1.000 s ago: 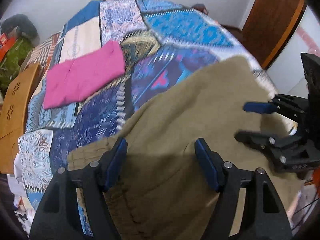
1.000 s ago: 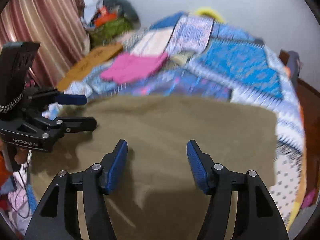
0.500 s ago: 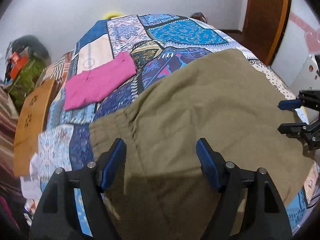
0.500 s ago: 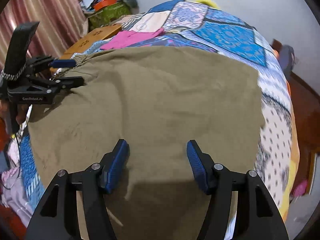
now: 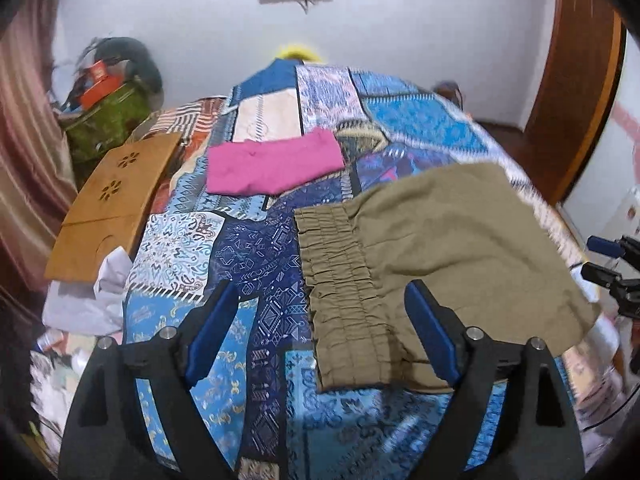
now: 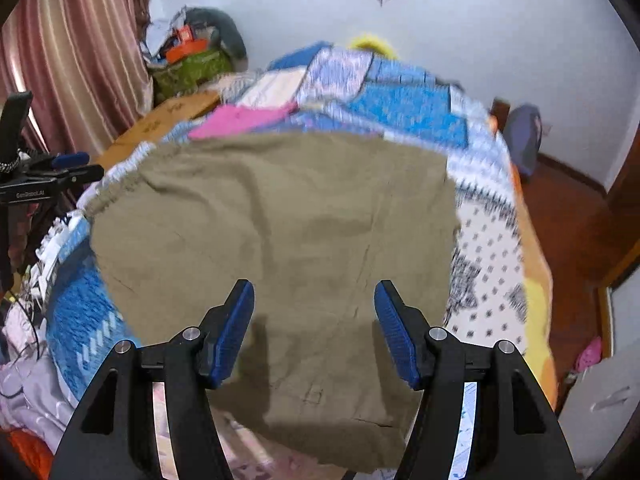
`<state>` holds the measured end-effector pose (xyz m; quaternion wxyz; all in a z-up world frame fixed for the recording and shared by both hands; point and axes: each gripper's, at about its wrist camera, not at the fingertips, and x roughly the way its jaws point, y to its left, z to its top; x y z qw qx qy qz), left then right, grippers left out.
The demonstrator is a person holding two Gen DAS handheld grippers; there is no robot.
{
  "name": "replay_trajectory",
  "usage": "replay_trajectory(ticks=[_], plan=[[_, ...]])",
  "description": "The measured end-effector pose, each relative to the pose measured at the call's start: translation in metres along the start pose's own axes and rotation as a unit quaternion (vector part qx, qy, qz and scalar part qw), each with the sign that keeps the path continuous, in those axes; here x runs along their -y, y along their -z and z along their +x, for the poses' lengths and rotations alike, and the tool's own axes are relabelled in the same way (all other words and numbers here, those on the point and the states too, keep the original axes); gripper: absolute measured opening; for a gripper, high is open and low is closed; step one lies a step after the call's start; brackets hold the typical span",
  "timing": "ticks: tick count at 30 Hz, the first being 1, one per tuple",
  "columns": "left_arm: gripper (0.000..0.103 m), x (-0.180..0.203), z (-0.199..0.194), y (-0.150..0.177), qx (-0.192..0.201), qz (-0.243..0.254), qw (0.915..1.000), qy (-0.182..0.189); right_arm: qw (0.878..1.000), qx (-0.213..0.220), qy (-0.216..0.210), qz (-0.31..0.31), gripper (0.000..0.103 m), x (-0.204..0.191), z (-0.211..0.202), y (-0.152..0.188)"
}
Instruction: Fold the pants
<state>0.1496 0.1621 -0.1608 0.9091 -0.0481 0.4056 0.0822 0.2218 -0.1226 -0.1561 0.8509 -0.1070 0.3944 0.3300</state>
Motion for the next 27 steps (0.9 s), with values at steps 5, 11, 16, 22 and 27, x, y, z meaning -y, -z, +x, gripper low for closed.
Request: replay_trajectory(ticks=[5, 11, 16, 22, 27], plan=[[0.091, 0.002, -0.008, 0.016, -0.008, -0.049, 0.9970, 0.060, 0.999, 0.046, 0.000, -0.020, 0.065, -0.023, -0.012, -0.009], [0.091, 0.014, 0.006, 0.046, -0.054, -0.092, 0.9879, 0.113, 0.999, 0.047, -0.018, -0.018, 0.065, -0.048, 0.006, -0.002], [0.091, 0.009, 0.025, 0.067, -0.107, -0.143, 0.9714, 0.157, 1.000, 0.012, -0.006, -0.025, 0.065, -0.055, 0.032, 0.006], [0.095, 0.015, 0.038, 0.063, -0.101, -0.169, 0.9643, 0.177, 0.999, -0.016, -0.015, -0.027, 0.065, -0.057, 0.048, 0.018], [0.101, 0.016, 0.054, 0.052, -0.096, -0.190, 0.9590, 0.188, 0.999, -0.016, -0.031, -0.011, 0.065, -0.053, 0.051, 0.024]])
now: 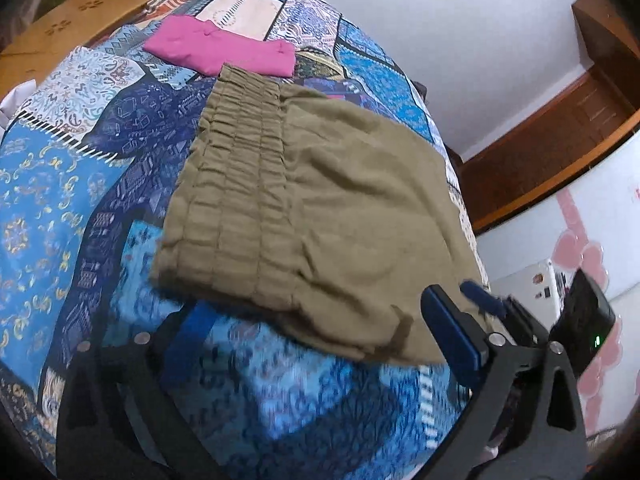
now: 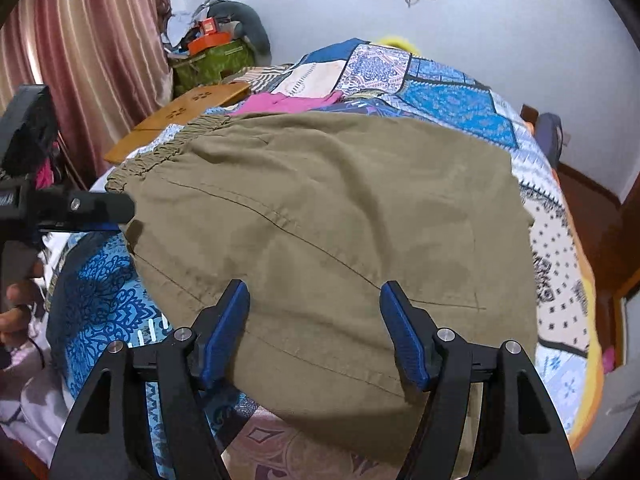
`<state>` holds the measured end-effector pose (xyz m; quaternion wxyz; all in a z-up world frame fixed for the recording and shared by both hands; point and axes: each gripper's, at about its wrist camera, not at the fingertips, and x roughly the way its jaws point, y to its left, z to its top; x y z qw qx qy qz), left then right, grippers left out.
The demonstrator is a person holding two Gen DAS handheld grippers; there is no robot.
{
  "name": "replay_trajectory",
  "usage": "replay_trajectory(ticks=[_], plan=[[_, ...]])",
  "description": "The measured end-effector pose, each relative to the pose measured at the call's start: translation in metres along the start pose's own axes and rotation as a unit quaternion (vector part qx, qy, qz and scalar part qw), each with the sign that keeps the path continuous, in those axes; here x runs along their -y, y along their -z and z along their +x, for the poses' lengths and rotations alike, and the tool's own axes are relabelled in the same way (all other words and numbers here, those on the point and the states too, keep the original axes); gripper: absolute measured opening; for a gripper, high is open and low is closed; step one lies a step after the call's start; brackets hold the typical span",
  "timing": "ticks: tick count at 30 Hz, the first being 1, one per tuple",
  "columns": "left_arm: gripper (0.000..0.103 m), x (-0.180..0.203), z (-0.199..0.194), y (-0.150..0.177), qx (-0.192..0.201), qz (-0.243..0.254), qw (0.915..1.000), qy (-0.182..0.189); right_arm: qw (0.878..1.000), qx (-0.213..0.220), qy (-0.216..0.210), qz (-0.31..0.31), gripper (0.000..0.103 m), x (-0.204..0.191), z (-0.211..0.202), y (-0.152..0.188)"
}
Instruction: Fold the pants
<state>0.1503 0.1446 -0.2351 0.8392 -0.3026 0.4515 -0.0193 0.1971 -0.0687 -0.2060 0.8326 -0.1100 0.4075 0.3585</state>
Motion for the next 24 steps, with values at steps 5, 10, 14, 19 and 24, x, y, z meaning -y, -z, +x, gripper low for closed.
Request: replay_trajectory(ticks=[5, 10, 14, 19, 24], plan=[[0.101, -0.014, 0.006, -0.024, 0.018, -0.058, 0.9979, 0.024, 1.000, -0.001, -0.006, -0.003, 0.065, -0.002, 0.000, 0.001], [0.059, -0.011, 0.005, -0.036, 0.030, -0.047, 0.9982, -0.022, 1.000, 0.000, -0.009, 0.001, 0.065, -0.002, 0.000, 0.001], [0.043, -0.012, -0.001, -0.037, 0.043, -0.034, 0.9973, -0.048, 1.000, -0.001, -0.010, 0.006, 0.065, -0.001, -0.001, 0.000], [0.041, 0.009, -0.024, -0.030, 0.094, 0.030, 0.9899, -0.101, 1.000, -0.006, -0.003, 0.014, 0.065, 0.006, -0.008, 0.000], [0.041, 0.032, -0.053, -0.037, 0.148, 0.091, 0.9732, -0.151, 0.999, 0.004, 0.033, 0.005, 0.066, 0.020, -0.031, 0.002]])
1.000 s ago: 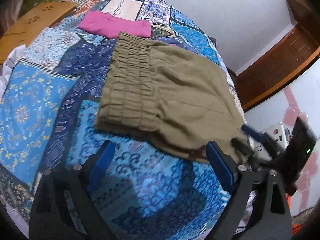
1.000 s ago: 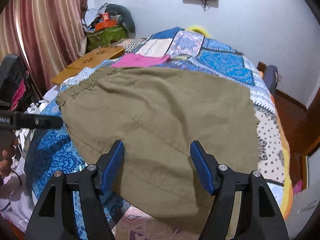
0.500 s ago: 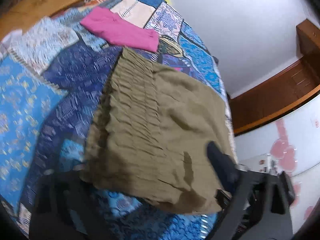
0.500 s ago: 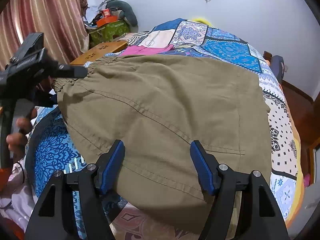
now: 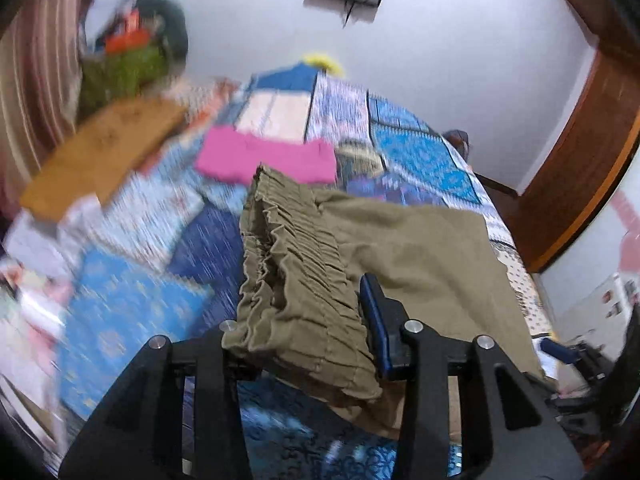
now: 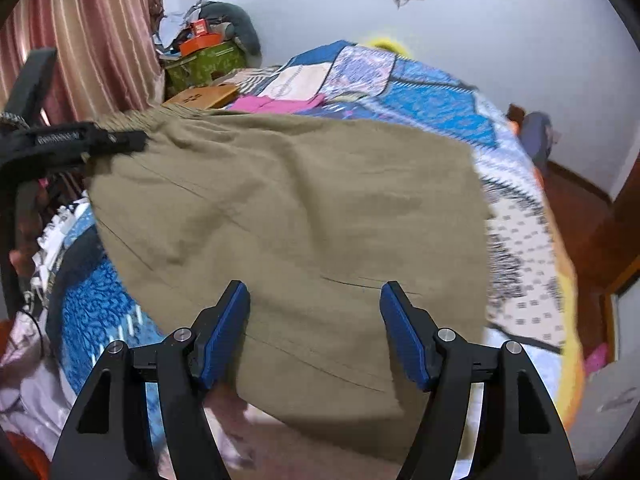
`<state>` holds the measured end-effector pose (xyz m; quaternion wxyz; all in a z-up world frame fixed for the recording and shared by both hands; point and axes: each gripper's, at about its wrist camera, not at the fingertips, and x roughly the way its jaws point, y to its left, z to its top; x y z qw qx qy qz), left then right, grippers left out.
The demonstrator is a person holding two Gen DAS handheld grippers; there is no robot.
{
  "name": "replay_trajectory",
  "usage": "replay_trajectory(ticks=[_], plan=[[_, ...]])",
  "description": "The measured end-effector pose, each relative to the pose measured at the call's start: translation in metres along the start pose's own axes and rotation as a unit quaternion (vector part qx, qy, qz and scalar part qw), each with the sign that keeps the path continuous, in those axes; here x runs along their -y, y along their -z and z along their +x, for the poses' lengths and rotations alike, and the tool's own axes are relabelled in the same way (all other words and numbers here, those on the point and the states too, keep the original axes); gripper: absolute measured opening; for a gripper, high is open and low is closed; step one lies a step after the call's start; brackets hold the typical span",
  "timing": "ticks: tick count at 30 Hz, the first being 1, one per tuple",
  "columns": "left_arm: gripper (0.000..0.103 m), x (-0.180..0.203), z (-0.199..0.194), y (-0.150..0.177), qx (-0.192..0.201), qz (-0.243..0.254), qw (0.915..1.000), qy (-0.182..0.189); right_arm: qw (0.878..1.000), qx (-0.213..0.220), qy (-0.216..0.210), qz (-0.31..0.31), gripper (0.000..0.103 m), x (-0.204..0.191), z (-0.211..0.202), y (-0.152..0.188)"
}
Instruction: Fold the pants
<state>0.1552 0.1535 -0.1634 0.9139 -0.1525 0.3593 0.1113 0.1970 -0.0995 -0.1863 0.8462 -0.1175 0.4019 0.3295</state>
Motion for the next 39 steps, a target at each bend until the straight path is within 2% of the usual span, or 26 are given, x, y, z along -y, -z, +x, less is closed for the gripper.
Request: replay_trajectory(ticks=[2, 5, 10, 14, 18, 25, 29, 33, 39], plan=[[0.041, 0.007, -0.012, -0.010, 0.025, 0.028, 0.9992, -0.017, 1.000, 0.003, 0.012, 0.009, 0.066, 0.011, -0.008, 0.002], [0.041, 0.015, -0.022, -0.021, 0.040, 0.044, 0.9981, -0.017, 0.999, 0.002, 0.027, 0.025, 0.066, 0.027, -0.016, 0.008], [0.036, 0.044, -0.030, -0.034, 0.053, 0.070, 0.9961, 0.004, 0.998, -0.014, 0.036, 0.044, 0.066, 0.045, -0.016, 0.021], [0.032, 0.075, -0.033, -0.039, 0.060, 0.090, 0.9936, 0.032, 0.997, -0.032, 0.019, 0.062, 0.065, 0.053, -0.004, 0.035], [0.029, 0.108, -0.033, -0.042, 0.056, 0.111, 0.9899, 0.067, 0.996, -0.022, 0.001, 0.090, 0.068, 0.058, -0.005, 0.040], [0.026, 0.162, -0.017, -0.042, 0.032, 0.140, 0.9826, 0.117, 0.994, -0.012, -0.008, 0.105, 0.069, 0.060, -0.004, 0.044], [0.026, 0.191, -0.003, -0.033, 0.015, 0.169, 0.9767, 0.132, 0.994, -0.010, -0.011, 0.107, 0.069, 0.061, -0.005, 0.045], [0.025, 0.218, 0.016, -0.016, -0.013, 0.200, 0.9690, 0.144, 0.993, -0.008, -0.016, 0.113, 0.069, 0.062, -0.005, 0.047], [0.025, 0.245, 0.045, 0.009, -0.066, 0.222, 0.9598, 0.159, 0.993, -0.005, -0.019, 0.116, 0.069, 0.063, -0.005, 0.049]])
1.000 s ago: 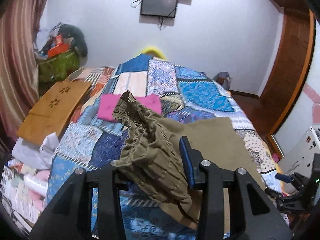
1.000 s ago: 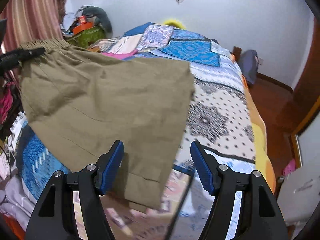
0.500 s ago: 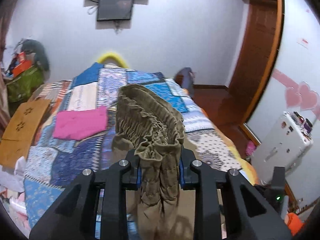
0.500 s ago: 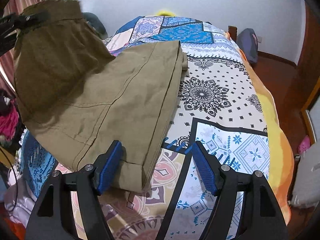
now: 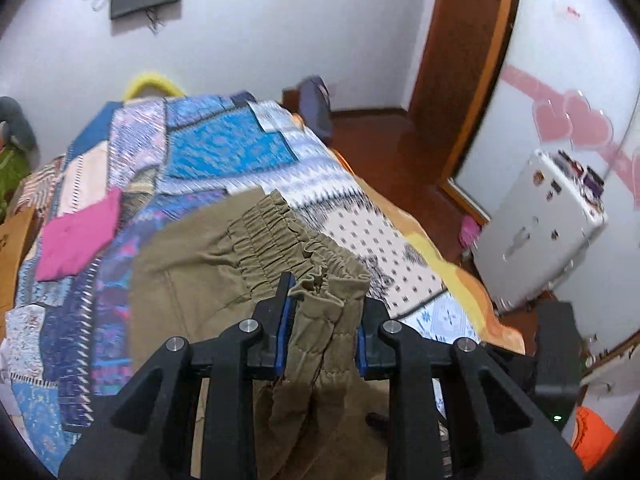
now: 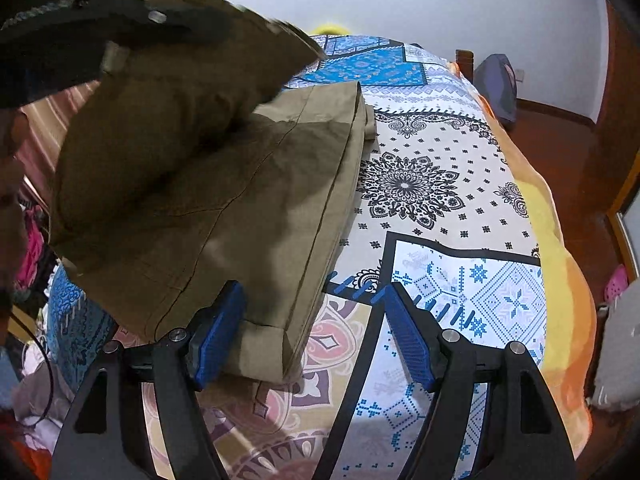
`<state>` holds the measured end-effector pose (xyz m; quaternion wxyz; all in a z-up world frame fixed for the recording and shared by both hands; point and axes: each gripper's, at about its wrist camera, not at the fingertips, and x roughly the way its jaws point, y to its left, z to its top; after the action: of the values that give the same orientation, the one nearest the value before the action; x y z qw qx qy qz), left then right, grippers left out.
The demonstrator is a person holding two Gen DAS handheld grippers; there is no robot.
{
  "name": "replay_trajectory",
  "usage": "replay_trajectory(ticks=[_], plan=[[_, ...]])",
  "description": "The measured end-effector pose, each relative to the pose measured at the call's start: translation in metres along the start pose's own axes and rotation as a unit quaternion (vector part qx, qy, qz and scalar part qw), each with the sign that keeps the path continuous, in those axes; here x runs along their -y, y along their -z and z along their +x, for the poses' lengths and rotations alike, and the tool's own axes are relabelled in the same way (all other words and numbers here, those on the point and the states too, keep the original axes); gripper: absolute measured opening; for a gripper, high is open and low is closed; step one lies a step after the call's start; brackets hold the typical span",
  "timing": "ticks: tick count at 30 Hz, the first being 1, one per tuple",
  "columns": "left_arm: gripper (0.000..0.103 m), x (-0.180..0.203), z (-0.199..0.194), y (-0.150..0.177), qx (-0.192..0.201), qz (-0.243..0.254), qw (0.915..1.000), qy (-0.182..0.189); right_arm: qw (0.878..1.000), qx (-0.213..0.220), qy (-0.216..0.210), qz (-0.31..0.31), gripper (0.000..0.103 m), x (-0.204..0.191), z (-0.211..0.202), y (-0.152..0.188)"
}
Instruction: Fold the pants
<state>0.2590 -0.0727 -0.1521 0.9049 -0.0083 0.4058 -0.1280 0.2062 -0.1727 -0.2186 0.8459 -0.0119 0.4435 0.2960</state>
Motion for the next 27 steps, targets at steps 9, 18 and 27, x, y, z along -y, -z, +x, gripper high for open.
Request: replay_trajectory(ticks=[9, 18, 27], plan=[[0.026, 0.013, 0.047, 0.021, -0.072, 0.011, 0.9972, 0.019, 1.000, 0.000, -0.005, 0.006, 0.070, 0.001, -0.001, 0.002], [0.046, 0.021, 0.022, 0.021, -0.073, 0.022, 0.9966, 0.030, 1.000, 0.003, 0.009, 0.001, 0.070, -0.001, -0.008, 0.001], [0.070, -0.014, -0.035, 0.019, -0.013, 0.018, 0.9998, -0.003, 0.998, 0.045, 0.029, 0.021, 0.070, 0.007, -0.036, -0.002]])
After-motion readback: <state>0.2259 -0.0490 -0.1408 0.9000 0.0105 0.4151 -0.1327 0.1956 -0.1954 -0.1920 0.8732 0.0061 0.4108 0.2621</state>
